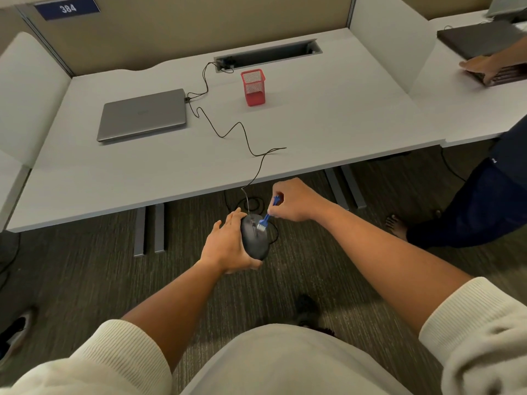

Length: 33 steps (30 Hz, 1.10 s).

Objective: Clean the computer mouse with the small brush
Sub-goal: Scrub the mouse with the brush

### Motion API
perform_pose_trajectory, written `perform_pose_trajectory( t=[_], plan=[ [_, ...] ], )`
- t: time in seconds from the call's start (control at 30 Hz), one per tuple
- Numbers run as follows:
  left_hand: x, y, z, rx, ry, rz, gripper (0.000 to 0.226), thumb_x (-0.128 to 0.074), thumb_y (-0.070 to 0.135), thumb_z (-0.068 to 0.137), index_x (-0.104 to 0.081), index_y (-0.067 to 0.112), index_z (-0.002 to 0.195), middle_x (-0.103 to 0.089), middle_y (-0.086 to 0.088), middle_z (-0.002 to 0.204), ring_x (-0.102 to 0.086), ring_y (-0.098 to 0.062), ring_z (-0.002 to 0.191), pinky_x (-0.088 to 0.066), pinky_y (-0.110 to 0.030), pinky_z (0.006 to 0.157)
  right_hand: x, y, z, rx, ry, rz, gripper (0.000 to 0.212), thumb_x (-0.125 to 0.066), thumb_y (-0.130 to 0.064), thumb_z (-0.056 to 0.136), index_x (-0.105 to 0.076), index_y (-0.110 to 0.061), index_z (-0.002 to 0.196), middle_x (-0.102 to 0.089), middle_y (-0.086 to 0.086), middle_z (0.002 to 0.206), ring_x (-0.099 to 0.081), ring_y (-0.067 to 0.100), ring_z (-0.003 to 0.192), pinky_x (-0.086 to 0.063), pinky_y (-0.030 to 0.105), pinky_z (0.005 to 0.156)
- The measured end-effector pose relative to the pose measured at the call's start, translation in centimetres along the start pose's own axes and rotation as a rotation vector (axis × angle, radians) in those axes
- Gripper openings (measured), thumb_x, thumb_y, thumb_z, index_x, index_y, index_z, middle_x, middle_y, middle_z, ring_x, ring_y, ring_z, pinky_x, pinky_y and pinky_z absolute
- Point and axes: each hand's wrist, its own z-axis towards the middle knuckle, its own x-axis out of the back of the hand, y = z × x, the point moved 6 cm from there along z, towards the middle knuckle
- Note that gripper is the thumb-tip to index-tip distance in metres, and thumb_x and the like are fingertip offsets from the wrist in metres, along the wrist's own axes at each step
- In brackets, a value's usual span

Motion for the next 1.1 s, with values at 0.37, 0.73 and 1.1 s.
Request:
perform_pose_trajectory(
  t=[0.37,0.73,1.1],
  plan=[
    [0.2,-0.2,0.1,-0.026,0.009,-0.017,0.128,-0.08,0.071,0.045,-0.021,0.027,0.149,-0.031,0.003,0.157,-0.039,-0.031,0.134,-0.039,-0.05,0.111,-0.1,1.6,0.4,0.038,0.121,0.075,0.006,-0.071,-0.017,0.084,-0.069,-0.012,0.083,-0.073,-0.002,0.088,-0.066,0.009,0.077,-0.058,0.035,0.075],
    [0.5,-0.6,0.3,-0.035,-0.007,-0.022,0.128,-0.08,0.073,0.044,-0.021,0.028,0.149,-0.032,0.004,0.156,-0.04,-0.031,0.134,-0.038,-0.051,0.111,0.2,1.1,0.9,0.084,0.118,-0.003,0.005,-0.074,-0.023,0.084,-0.07,-0.019,0.082,-0.072,-0.01,0.085,-0.065,0.007,0.078,-0.058,0.039,0.079],
    [0.7,-0.9,0.8,-0.035,-0.008,-0.021,0.127,-0.08,0.071,0.043,-0.02,0.03,0.147,-0.034,0.002,0.155,-0.041,-0.03,0.132,-0.039,-0.052,0.11,-0.4,0.1,1.6,0.087,-0.031,0.046,0.007,-0.076,-0.021,0.079,-0.07,-0.018,0.077,-0.074,-0.005,0.083,-0.069,0.012,0.077,-0.058,0.037,0.075]
  ],
)
